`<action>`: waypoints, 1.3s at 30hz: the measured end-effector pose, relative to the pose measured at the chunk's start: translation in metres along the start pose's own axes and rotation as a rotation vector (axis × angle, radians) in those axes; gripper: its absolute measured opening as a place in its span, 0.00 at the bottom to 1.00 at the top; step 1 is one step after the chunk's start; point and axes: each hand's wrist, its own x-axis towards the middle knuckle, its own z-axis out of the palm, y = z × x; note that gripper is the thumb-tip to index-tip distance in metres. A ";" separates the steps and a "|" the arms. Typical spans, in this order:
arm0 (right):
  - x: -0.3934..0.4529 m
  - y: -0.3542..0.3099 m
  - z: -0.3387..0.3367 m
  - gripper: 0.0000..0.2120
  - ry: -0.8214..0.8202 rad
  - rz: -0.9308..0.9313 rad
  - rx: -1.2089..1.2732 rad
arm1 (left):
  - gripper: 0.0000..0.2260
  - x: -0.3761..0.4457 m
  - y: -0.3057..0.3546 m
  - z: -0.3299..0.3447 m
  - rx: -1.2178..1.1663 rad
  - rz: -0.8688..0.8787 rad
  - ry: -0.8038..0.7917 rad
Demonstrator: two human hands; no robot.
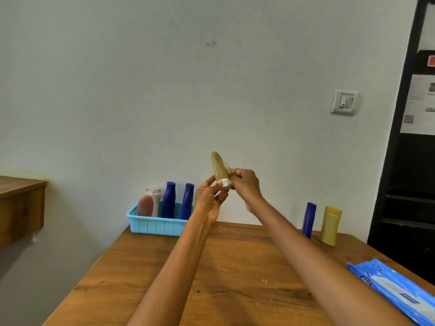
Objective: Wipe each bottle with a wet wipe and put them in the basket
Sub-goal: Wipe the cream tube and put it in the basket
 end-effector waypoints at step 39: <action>-0.041 0.044 -0.006 0.11 0.021 0.461 0.913 | 0.22 0.003 -0.048 -0.008 0.712 0.449 0.019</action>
